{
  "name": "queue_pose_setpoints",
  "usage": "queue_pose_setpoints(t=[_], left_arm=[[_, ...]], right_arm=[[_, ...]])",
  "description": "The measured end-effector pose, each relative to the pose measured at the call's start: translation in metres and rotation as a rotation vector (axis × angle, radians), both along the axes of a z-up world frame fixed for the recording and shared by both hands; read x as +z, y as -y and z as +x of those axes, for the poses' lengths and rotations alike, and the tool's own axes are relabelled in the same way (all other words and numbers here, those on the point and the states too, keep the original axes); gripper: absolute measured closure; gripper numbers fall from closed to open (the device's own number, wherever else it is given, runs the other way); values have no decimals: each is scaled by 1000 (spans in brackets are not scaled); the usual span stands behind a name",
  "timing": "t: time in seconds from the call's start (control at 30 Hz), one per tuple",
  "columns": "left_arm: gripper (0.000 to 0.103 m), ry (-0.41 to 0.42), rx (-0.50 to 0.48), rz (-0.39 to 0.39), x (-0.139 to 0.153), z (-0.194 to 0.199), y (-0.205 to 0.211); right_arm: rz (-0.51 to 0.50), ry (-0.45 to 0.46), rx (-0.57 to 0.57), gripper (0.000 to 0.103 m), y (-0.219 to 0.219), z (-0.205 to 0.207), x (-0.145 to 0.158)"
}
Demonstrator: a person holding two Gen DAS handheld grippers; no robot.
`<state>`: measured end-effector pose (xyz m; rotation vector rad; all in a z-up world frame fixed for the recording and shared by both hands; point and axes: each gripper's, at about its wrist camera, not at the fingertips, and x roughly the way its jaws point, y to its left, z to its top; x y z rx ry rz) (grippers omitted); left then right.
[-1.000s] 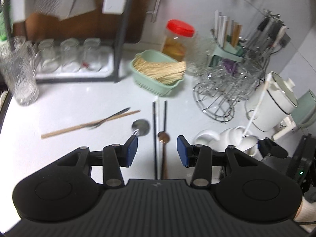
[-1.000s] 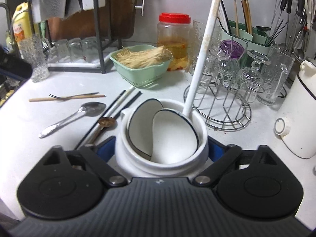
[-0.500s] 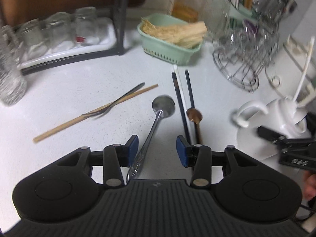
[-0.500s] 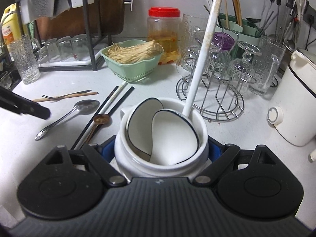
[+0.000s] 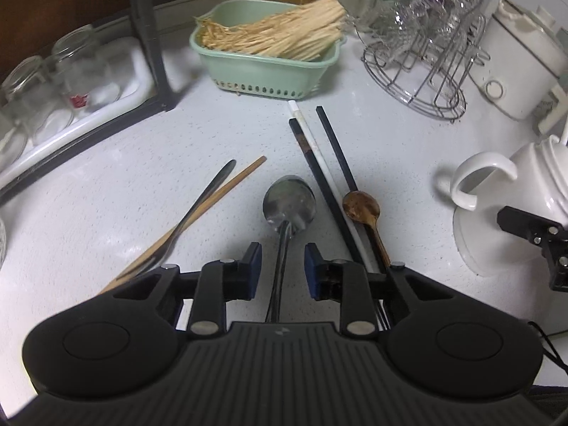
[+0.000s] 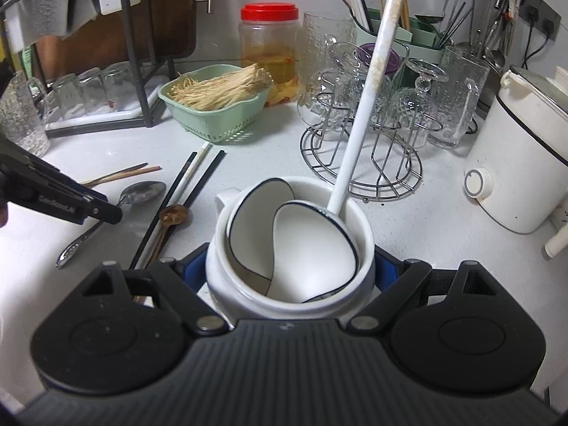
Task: Organize utensils
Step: 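Grasp the silver spoon handle with the left gripper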
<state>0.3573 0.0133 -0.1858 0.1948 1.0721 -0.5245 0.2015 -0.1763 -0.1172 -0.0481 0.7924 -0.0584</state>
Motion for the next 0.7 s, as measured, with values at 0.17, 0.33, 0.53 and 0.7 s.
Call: queue_pose_setpoints(t=[0.17, 0.33, 0.53, 0.7], left_arm=[[81, -20, -2, 15, -7, 4, 5], [96, -32, 36, 36, -7, 8, 6], [97, -50, 60, 35, -5, 8, 9], [97, -43, 75, 16, 7, -1, 16]], right_arm=[[0, 1, -10, 12, -1, 0, 0], [-1, 8, -7, 12, 0, -1, 0], [-4, 15, 31, 12, 1, 0, -1], [-2, 33, 55, 12, 3, -1, -2]])
